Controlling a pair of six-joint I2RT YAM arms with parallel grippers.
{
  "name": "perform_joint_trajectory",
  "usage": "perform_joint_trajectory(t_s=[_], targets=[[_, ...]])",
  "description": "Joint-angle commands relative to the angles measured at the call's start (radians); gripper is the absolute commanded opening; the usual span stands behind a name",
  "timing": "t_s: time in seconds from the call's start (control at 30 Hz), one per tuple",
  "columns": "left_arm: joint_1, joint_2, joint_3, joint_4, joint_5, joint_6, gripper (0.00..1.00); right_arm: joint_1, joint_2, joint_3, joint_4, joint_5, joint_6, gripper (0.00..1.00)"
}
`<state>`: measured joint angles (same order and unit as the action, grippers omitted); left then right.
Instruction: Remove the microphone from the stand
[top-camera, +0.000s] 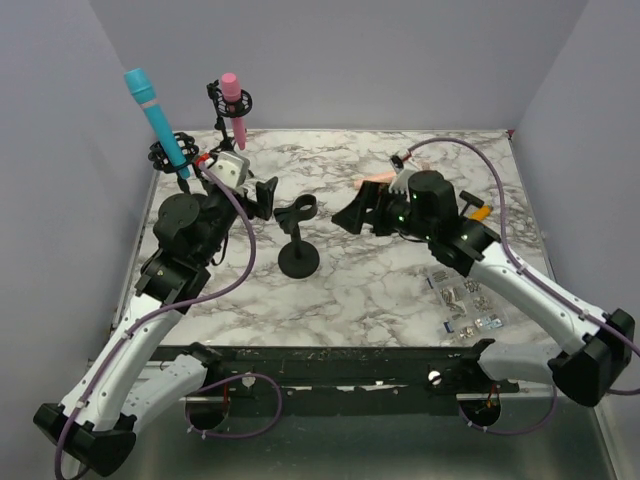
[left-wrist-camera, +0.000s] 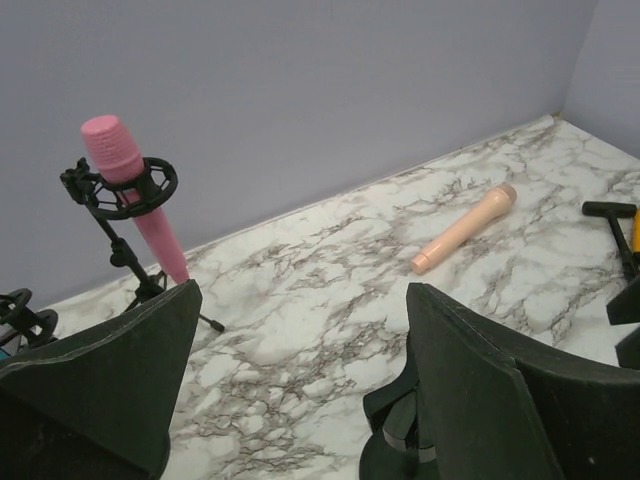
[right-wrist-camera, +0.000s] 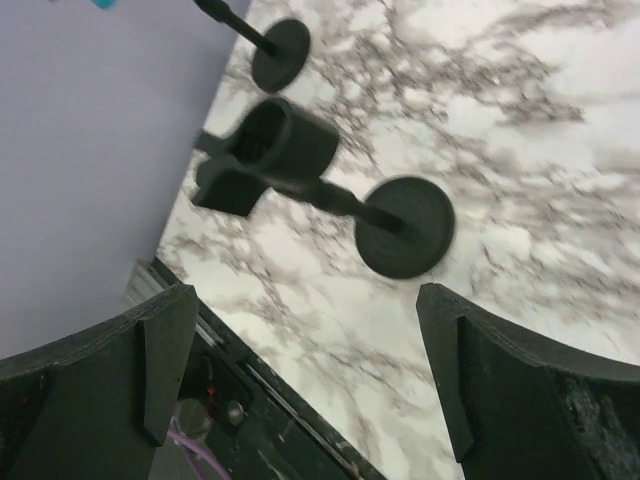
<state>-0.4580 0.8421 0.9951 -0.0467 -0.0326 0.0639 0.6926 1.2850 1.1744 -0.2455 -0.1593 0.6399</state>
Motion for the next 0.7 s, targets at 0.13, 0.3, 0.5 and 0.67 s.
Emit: perform_joint_trajectory(t_s=[0.13,0.3,0.5,0.67], targets=[[-0.127,0.037,-0.008,0.009,-0.1,0.025,0.86,0.004,-0.239,-0.384,-0.123,0.068,-0.022,1.0],[-0.157,0.026,-0.011,-0.1,-0.094,-0.219,0.86,0.005,-0.397,-0.506,-0.126,0.136,-0.011,1.0],[-0.157,-0.177,-0.261,-0.101,-0.073,-0.5,0.9,0.005,-0.495,-0.545,-0.088,0.204,-0.058,1.0],[-0.158,-0.216,-0.365,-0.096,0.032,-0.544,0.89,0.004,-0.466,-0.565,-0.015,0.165,-0.078,1.0]])
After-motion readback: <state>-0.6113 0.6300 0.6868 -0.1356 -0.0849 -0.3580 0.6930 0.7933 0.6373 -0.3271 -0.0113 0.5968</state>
